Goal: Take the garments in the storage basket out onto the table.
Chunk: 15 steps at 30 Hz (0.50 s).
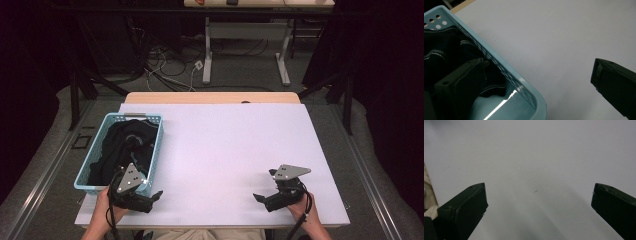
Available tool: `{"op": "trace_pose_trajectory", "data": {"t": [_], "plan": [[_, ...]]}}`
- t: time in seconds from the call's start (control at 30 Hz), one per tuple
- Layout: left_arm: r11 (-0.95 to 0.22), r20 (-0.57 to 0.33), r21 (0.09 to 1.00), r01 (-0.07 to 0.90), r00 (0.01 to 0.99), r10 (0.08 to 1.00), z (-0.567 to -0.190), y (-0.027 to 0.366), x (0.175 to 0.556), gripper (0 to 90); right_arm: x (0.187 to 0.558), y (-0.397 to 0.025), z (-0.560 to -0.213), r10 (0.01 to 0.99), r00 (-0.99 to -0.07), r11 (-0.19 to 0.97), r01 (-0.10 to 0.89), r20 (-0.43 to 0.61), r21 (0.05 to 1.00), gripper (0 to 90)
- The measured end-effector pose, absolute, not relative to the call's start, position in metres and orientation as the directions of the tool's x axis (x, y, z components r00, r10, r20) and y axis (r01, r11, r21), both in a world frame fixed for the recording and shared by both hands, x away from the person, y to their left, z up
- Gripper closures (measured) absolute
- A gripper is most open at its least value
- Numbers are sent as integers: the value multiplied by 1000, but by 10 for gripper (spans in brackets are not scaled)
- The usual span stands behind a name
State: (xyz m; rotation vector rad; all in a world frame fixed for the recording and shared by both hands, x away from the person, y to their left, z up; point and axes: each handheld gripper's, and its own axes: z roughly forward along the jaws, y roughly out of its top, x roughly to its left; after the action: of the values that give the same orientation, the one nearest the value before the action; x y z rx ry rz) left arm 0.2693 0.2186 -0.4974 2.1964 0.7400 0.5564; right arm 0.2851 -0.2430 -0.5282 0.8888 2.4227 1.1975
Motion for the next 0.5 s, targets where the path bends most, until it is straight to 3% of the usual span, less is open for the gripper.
{"op": "trace_pose_trajectory", "data": {"t": [0.5], "plan": [[-562, 166, 748, 354, 719, 675, -491, 227, 271, 0, 285, -243, -529, 645, -764, 464, 399, 7, 791, 0]]}}
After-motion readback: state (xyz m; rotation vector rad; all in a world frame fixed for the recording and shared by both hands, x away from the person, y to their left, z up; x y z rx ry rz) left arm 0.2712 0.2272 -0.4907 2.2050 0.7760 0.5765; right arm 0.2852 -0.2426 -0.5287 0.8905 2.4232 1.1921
